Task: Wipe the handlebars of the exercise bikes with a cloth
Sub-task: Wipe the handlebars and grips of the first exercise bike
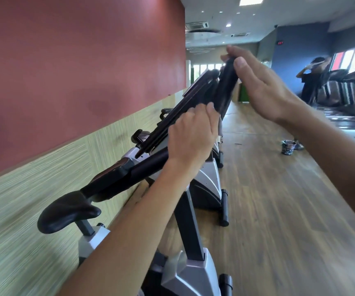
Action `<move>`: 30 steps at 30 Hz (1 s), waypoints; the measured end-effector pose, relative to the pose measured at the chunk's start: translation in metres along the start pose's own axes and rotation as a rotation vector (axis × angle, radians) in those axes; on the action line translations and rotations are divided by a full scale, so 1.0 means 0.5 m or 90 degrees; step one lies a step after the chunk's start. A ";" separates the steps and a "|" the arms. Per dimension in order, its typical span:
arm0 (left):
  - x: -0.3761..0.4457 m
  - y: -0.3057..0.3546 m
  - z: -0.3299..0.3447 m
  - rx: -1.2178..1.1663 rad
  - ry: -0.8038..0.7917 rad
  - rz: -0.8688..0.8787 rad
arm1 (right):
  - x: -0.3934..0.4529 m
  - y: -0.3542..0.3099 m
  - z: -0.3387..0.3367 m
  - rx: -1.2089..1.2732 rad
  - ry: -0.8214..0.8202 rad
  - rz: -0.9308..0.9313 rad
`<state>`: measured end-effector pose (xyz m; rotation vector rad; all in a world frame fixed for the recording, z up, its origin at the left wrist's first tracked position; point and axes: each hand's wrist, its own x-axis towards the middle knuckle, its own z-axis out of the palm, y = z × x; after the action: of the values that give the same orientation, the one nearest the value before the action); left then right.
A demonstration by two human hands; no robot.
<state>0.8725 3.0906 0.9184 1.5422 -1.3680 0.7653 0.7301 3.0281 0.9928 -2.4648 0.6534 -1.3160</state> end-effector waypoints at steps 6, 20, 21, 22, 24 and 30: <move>-0.050 -0.067 -0.019 0.025 -0.007 0.077 | -0.010 -0.011 -0.005 -0.027 0.002 0.010; -0.066 -0.047 -0.007 0.053 0.071 -0.135 | -0.009 -0.007 -0.004 0.008 0.026 0.016; -0.041 -0.014 0.006 0.050 0.075 -0.132 | -0.008 -0.007 -0.003 0.009 0.026 0.014; -0.020 0.014 0.018 0.053 0.076 -0.136 | -0.007 -0.008 -0.003 0.006 0.025 0.013; -0.002 0.038 0.032 0.062 0.080 -0.132 | -0.007 -0.007 -0.002 -0.004 0.018 0.010; -0.060 -0.094 -0.009 0.043 0.025 0.032 | -0.013 0.002 0.002 -0.018 0.045 0.002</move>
<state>0.9128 3.1058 0.8830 1.5421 -1.3684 0.8755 0.7272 3.0305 0.9870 -2.4475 0.6973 -1.4080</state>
